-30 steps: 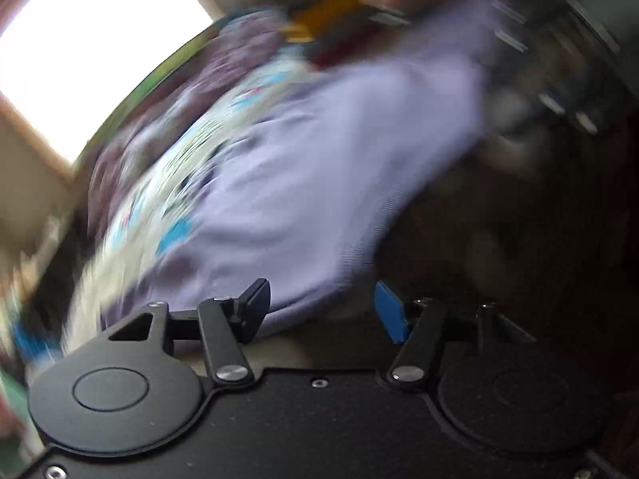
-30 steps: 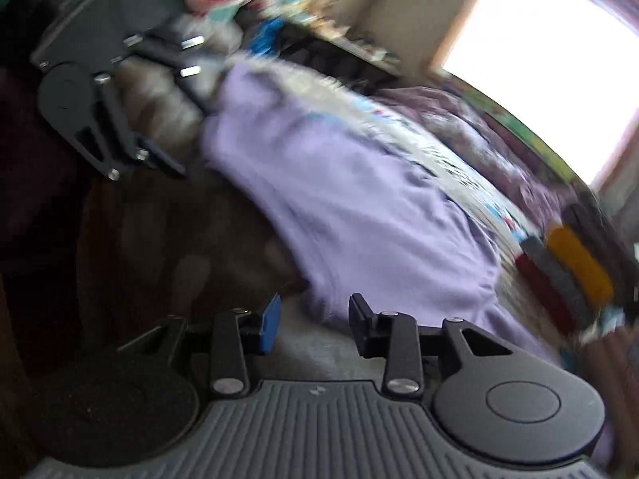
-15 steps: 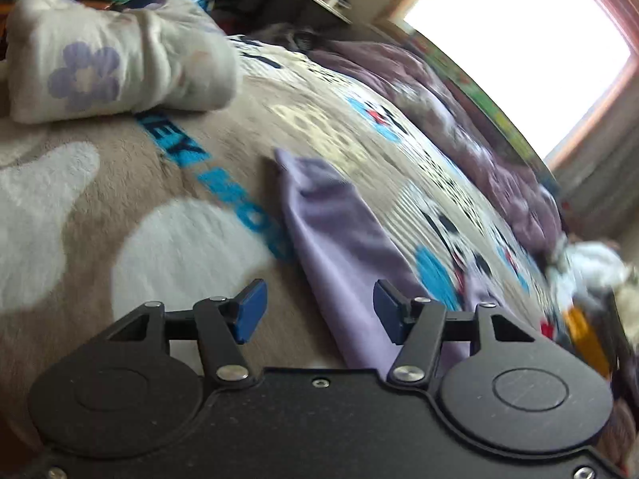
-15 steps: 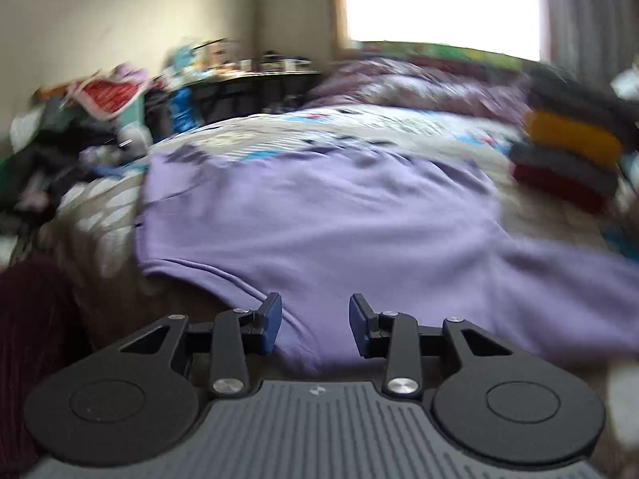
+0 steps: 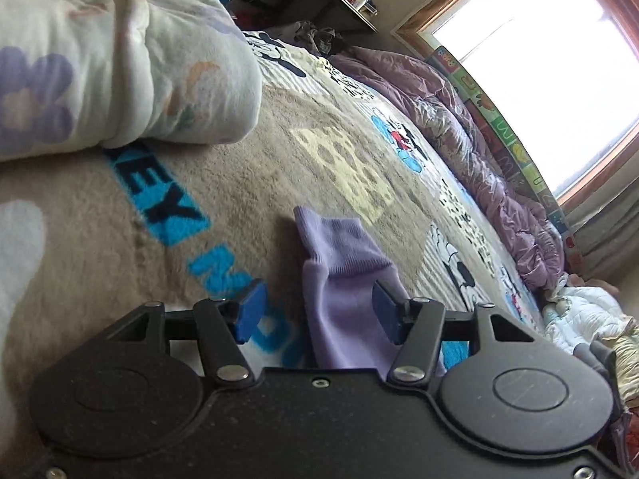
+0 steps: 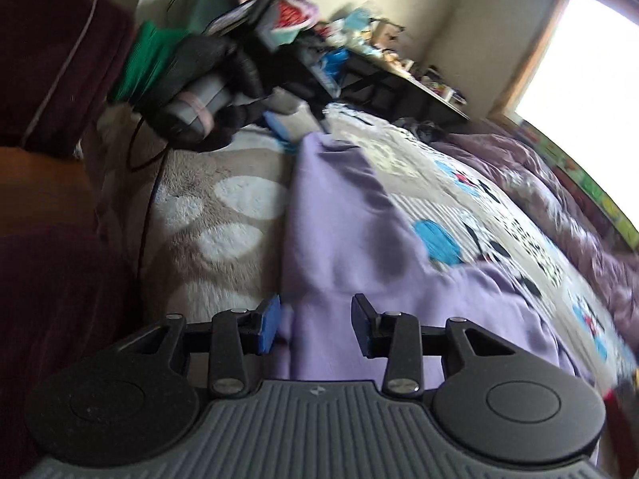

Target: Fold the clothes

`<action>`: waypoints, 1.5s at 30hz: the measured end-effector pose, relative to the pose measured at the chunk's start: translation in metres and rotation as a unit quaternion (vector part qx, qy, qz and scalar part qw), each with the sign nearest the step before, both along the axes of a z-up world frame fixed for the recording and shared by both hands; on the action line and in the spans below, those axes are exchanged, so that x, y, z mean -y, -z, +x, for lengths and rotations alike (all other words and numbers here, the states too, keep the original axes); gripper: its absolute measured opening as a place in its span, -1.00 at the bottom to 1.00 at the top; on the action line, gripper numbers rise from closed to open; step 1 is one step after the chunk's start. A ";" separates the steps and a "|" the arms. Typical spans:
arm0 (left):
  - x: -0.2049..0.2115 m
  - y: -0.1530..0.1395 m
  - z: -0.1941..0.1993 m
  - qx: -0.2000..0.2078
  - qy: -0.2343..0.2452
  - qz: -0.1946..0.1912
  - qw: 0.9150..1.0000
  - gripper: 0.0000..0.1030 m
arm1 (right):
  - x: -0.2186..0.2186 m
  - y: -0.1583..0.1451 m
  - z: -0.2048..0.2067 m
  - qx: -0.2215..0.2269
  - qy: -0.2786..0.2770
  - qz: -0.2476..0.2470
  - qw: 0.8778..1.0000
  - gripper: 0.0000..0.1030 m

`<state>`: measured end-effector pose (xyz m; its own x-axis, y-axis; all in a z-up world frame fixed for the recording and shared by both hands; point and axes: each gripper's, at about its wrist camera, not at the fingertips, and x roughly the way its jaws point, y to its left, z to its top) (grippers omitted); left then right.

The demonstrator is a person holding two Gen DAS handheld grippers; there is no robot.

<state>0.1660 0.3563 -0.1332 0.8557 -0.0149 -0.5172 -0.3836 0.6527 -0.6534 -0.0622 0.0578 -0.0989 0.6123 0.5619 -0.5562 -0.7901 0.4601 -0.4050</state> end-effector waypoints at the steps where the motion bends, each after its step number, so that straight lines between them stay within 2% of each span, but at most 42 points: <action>1: -0.003 0.001 0.002 0.001 0.001 -0.003 1.000 0.11 | -0.009 0.002 0.000 0.005 -0.003 -0.010 1.000 -0.21; 7: -0.011 0.005 0.013 0.007 0.008 -0.017 1.000 0.08 | -0.037 0.014 0.000 0.030 -0.006 -0.047 0.998 -0.02; 9: -0.013 0.006 0.015 0.006 0.008 -0.022 1.000 0.02 | -0.037 0.014 0.004 0.025 0.004 -0.044 0.999 -0.03; 11: -0.015 0.006 0.018 -0.001 0.010 -0.022 1.000 -0.34 | -0.036 0.014 0.007 0.018 0.012 -0.039 0.999 -0.08; 13: -0.017 0.008 0.020 -0.005 0.014 -0.022 1.000 -0.81 | -0.032 0.012 0.015 -0.008 0.020 -0.023 1.000 -0.28; 17: -0.021 -0.001 0.008 0.035 0.028 -0.020 0.999 -0.82 | -0.022 0.007 0.021 -0.047 0.025 0.010 0.999 -0.60; 21: -0.033 -0.024 -0.014 0.076 0.020 -0.013 0.997 -0.84 | -0.010 -0.002 0.013 -0.037 0.011 0.042 0.998 -0.64; 24: -0.039 -0.024 -0.022 0.067 0.013 0.000 0.998 -0.84 | -0.004 -0.002 0.009 -0.039 0.000 0.048 0.998 -0.64; 28: -0.046 0.013 -0.018 0.000 -0.008 0.002 1.000 -0.81 | -0.006 0.012 0.006 -0.048 -0.009 0.031 0.998 -0.62; 31: -0.049 0.022 -0.020 -0.003 -0.011 -0.002 1.000 -0.68 | -0.010 0.017 -0.001 -0.034 -0.010 0.023 0.999 -0.52; 33: -0.043 0.010 -0.026 -0.007 -0.020 0.025 0.999 -0.61 | -0.010 0.017 -0.007 -0.024 -0.015 0.024 0.999 -0.38; 34: -0.039 0.002 -0.030 -0.008 -0.026 0.048 0.998 -0.46 | -0.009 0.016 -0.009 -0.023 -0.017 0.026 0.999 -0.31; 37: -0.018 -0.022 -0.043 0.006 -0.027 0.136 0.990 -0.41 | -0.003 0.013 -0.014 -0.017 -0.019 0.040 0.999 -0.25; 40: 0.010 -0.036 -0.038 0.024 0.025 0.186 0.982 -0.41 | 0.002 0.009 -0.012 -0.012 -0.011 0.061 0.998 -0.24; 42: 0.025 -0.039 -0.022 0.025 0.064 0.200 0.977 -0.41 | 0.001 0.011 -0.007 -0.018 -0.003 0.064 0.998 -0.23; 45: 0.040 -0.035 0.015 -0.005 0.099 0.233 0.967 -0.41 | -0.002 0.016 -0.001 -0.044 -0.003 0.063 0.997 -0.12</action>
<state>0.1807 0.3160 -0.0984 0.8554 0.0591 -0.5146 -0.2252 0.9371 -0.2668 -0.0635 0.0597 -0.1153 0.5599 0.6348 -0.5326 -0.8234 0.4978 -0.2723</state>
